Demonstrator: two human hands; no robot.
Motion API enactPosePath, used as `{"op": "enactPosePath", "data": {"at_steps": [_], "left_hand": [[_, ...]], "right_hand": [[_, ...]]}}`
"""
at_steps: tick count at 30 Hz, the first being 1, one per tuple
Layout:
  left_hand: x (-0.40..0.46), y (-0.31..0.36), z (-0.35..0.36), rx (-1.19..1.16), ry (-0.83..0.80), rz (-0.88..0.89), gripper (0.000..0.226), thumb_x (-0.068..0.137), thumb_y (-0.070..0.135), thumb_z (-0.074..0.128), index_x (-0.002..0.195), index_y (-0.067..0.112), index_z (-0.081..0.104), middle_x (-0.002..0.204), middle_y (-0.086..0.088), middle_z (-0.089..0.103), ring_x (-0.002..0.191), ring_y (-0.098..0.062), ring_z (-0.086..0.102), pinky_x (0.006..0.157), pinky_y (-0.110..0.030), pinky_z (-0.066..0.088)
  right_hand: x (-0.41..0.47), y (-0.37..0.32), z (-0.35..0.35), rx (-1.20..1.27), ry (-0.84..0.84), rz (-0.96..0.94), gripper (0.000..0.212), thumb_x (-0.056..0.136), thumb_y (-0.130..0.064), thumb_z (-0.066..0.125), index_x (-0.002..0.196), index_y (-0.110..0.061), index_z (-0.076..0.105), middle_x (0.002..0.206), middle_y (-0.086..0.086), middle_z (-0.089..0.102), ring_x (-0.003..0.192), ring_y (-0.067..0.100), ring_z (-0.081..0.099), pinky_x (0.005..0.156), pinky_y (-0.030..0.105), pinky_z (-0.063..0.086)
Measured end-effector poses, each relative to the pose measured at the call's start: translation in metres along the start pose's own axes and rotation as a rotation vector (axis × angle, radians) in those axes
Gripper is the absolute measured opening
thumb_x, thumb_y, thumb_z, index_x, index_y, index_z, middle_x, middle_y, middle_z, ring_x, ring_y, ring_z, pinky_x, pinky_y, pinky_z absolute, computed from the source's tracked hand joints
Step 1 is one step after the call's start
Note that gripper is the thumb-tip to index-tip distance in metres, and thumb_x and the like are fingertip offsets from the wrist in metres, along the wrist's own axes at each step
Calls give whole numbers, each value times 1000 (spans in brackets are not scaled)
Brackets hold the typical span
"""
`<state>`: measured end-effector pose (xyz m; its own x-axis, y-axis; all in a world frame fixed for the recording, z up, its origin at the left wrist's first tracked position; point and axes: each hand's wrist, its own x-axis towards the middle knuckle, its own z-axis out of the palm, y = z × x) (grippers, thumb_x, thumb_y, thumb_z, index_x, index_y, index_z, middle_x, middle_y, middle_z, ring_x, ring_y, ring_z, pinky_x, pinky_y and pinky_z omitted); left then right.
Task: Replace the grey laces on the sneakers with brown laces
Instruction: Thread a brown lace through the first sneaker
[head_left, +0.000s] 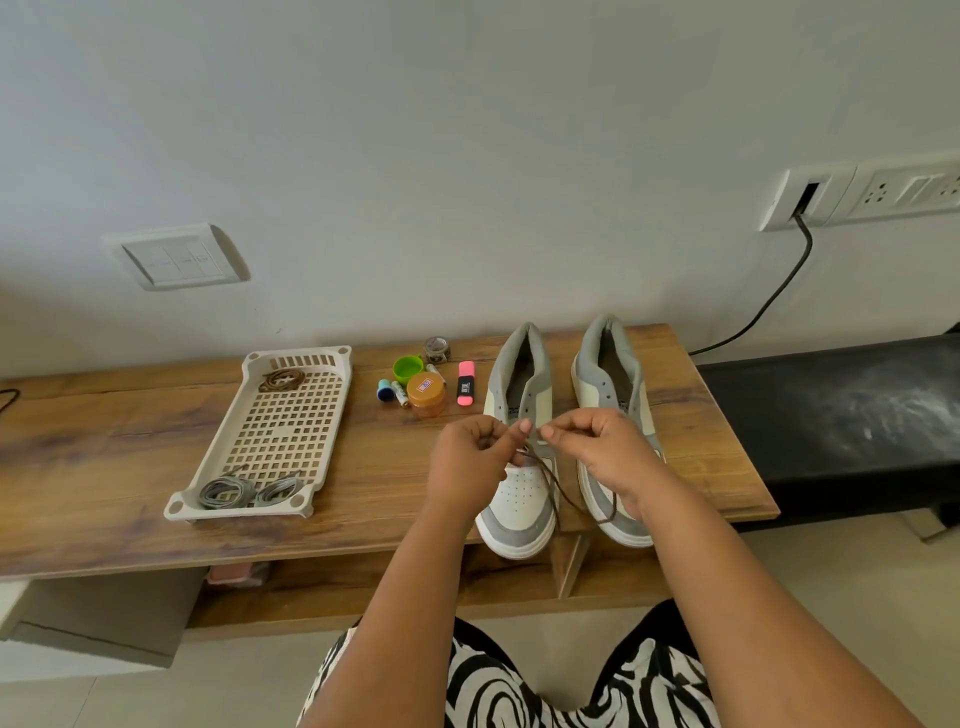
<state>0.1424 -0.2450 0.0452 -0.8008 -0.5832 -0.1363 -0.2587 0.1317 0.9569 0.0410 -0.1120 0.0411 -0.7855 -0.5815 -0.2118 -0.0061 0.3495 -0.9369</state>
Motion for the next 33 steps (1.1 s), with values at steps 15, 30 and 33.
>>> {"op": "enactPosePath", "data": {"at_steps": [15,30,33], "left_hand": [[33,-26,19,941,153,306,24,101,31,45,116,22,61,123,-5,38,107,-21,35,84,-32,39],[32,-28,18,840,2,163,30,101,31,43,127,27,57,123,-6,35,111,-23,33,87,-33,38],[29,-28,21,943,-18,174,29,102,31,36,127,26,50,126,-8,33,114,-26,33,89,-38,36]], "right_hand": [[21,27,24,-635,273,-232,11,90,-30,67,95,-22,73,84,-7,71,74,12,64,66,29,53],[25,39,35,-480,336,-311,6,86,-24,73,90,-19,74,87,-10,63,90,15,55,72,30,46],[24,37,30,-386,298,-313,11,84,-21,76,94,-19,78,87,-5,73,82,8,64,71,24,53]]}}
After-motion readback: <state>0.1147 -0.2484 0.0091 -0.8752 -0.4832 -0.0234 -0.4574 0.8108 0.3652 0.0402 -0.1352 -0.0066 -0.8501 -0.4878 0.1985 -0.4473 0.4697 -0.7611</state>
